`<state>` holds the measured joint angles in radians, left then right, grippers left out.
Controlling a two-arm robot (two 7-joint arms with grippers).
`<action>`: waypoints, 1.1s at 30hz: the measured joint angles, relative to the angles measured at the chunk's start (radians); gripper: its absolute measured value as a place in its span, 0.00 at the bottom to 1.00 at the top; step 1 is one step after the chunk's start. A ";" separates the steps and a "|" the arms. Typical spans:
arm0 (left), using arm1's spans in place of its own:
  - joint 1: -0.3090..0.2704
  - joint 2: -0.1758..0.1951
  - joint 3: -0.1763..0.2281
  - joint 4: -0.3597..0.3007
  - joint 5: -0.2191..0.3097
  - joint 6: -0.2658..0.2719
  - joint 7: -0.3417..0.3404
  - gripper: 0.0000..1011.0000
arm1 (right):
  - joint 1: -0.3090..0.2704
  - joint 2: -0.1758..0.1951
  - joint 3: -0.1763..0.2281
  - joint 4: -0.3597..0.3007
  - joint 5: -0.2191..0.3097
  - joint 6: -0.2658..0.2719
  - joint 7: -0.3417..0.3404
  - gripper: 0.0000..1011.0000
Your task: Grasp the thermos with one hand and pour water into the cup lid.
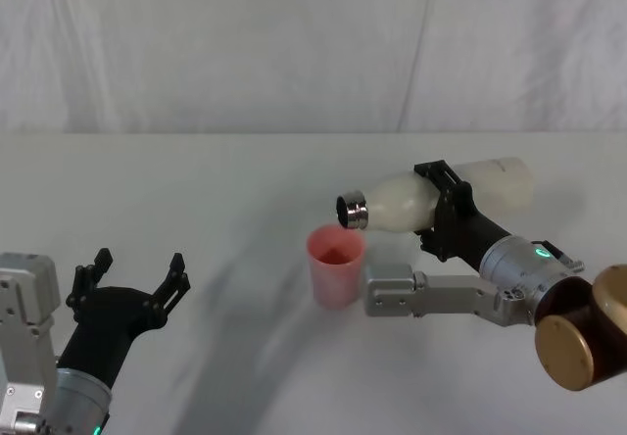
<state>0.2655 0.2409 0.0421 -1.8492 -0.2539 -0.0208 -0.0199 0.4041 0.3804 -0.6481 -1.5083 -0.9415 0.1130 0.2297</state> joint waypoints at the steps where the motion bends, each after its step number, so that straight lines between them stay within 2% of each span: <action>1: 0.000 0.000 0.000 0.000 0.000 0.000 0.000 0.99 | 0.000 0.000 -0.001 -0.001 -0.003 0.002 0.002 0.94; 18: 0.000 0.000 0.000 0.000 0.000 0.000 0.000 0.99 | 0.014 0.006 -0.021 -0.011 -0.052 0.024 0.029 0.94; 33: 0.000 0.000 0.000 0.000 0.000 0.000 0.000 0.99 | 0.013 0.009 -0.016 -0.019 -0.053 0.023 0.029 0.94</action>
<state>0.2655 0.2410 0.0421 -1.8492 -0.2538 -0.0208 -0.0199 0.4168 0.3891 -0.6637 -1.5277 -0.9941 0.1364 0.2587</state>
